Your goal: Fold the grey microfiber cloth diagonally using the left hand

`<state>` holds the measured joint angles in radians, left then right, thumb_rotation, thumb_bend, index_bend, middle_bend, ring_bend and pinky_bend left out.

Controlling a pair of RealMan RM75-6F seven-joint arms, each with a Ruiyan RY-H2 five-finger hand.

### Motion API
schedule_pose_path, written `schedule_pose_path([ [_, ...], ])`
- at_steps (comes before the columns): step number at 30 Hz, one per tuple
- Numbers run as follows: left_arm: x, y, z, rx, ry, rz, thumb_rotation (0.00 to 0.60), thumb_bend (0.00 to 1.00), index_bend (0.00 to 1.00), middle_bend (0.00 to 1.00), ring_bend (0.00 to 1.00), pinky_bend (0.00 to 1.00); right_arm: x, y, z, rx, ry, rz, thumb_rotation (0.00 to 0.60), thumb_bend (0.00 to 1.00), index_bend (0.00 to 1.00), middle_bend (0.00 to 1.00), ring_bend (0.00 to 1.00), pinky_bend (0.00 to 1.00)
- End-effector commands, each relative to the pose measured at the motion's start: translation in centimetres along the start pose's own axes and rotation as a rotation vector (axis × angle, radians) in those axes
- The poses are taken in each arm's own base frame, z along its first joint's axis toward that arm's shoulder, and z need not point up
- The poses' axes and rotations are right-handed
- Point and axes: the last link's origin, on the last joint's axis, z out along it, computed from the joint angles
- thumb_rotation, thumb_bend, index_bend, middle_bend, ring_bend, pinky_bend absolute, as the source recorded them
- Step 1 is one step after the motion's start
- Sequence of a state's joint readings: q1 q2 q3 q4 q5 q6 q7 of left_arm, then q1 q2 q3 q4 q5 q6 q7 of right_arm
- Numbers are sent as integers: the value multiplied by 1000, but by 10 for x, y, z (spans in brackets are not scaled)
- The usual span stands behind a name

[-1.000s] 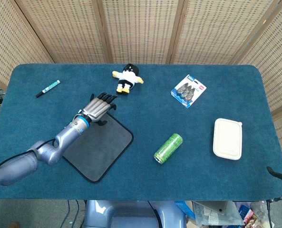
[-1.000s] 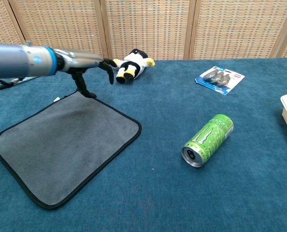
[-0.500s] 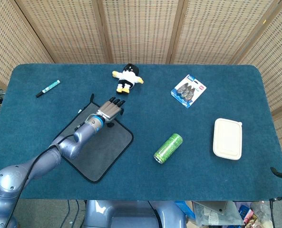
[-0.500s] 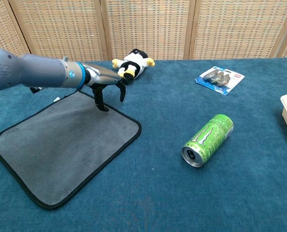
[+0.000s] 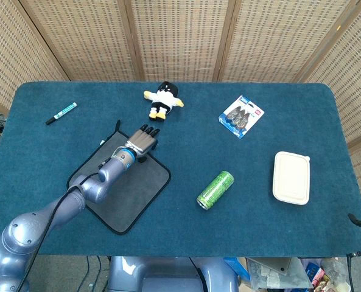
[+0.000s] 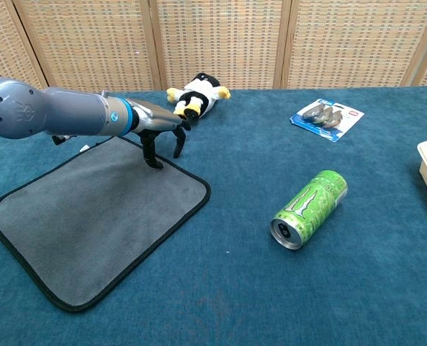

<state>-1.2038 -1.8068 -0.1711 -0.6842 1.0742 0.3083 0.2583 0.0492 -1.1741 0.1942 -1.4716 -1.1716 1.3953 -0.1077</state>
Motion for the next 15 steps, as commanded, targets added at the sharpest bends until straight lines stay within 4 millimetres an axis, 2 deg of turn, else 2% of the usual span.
schedule_pose_path([
  [1,-2,-2,-1,4,-2,1,600,350,398,0,0,0,0,0,0,1,-1,0,600,0,0,0,0,0],
  [5,-4,-2,-2,5,-7,5,600,353,404,0,0,0,0,0,0,1,-1,0,600,0,0,0,0,0],
  [12,-6,-1,-2,4,-17,7,600,356,510,0,0,0,0,0,-1,0,1,-1,600,0,0,0,0,0],
  [15,-6,-1,-3,6,-9,7,600,356,520,0,0,0,0,0,-1,1,0,0,600,0,0,0,0,0],
])
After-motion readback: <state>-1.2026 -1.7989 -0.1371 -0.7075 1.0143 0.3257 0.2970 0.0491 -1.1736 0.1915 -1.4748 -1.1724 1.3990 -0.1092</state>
